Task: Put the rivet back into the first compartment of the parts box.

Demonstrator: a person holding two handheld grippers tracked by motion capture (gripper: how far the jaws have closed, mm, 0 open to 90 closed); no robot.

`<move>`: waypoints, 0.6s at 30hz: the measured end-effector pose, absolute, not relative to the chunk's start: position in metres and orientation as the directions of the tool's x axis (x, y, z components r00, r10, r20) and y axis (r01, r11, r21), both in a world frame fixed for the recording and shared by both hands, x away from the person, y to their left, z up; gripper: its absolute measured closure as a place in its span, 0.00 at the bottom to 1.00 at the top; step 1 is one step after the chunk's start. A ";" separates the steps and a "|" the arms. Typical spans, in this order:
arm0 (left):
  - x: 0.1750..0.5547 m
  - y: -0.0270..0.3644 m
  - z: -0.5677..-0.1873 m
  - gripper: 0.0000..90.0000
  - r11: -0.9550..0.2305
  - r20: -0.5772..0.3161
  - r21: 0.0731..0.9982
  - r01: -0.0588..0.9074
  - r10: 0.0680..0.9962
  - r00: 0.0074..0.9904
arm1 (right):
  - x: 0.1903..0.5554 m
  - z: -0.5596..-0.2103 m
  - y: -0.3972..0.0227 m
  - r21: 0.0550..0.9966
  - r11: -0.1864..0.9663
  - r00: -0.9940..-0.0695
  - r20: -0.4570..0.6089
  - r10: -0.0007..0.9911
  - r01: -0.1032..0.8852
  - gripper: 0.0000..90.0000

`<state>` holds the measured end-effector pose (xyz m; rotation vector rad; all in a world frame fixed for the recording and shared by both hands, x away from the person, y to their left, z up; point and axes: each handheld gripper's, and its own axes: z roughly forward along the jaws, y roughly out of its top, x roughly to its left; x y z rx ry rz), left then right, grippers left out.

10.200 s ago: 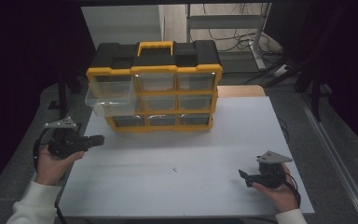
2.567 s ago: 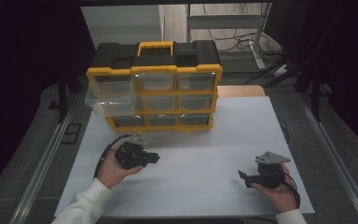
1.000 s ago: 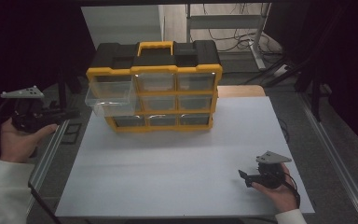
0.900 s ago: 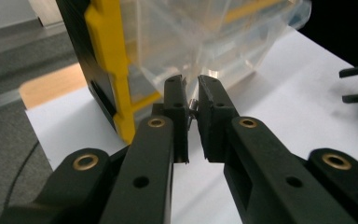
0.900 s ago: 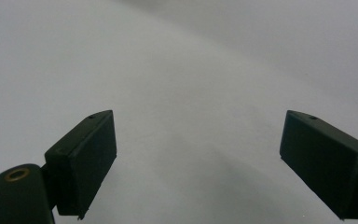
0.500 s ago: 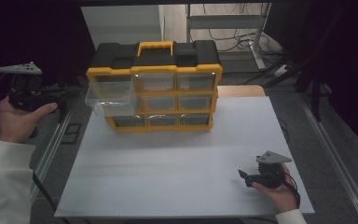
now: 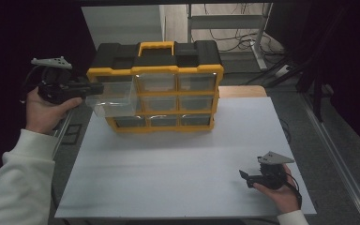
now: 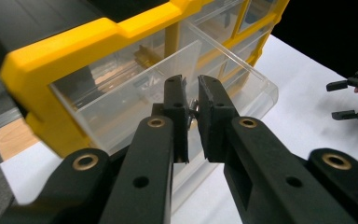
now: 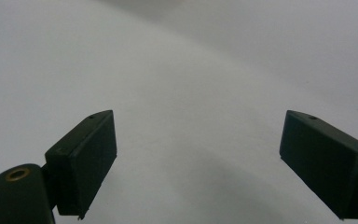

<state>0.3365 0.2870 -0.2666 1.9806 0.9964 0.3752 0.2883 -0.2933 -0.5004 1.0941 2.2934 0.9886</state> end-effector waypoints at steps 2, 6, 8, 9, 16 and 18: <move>0.339 0.284 -0.268 0.93 -0.310 -0.106 0.805 0.506 0.764 0.637 | 0.288 -0.500 -0.293 0.746 0.440 -0.607 -0.061 0.792 0.499 0.12; 0.341 0.280 -0.272 0.92 -0.309 -0.098 0.815 0.491 0.761 0.641 | 0.288 -0.500 -0.293 0.746 0.441 -0.607 -0.062 0.793 0.499 0.12; 0.341 0.281 -0.273 0.77 -0.290 -0.107 0.835 0.467 0.748 0.656 | 0.288 -0.500 -0.293 0.745 0.442 -0.607 -0.063 0.792 0.499 0.12; 0.340 0.281 -0.273 0.63 -0.286 -0.113 0.837 0.467 0.744 0.658 | 0.288 -0.500 -0.293 0.745 0.442 -0.607 -0.063 0.792 0.499 0.12; 0.332 0.288 -0.273 0.23 -0.263 -0.112 0.850 0.457 0.758 0.643 | 0.288 -0.500 -0.293 0.742 0.447 -0.608 -0.068 0.791 0.499 0.12; 0.327 0.292 -0.275 0.18 -0.265 -0.113 0.849 0.457 0.754 0.647 | 0.288 -0.500 -0.293 0.742 0.448 -0.608 -0.069 0.791 0.498 0.12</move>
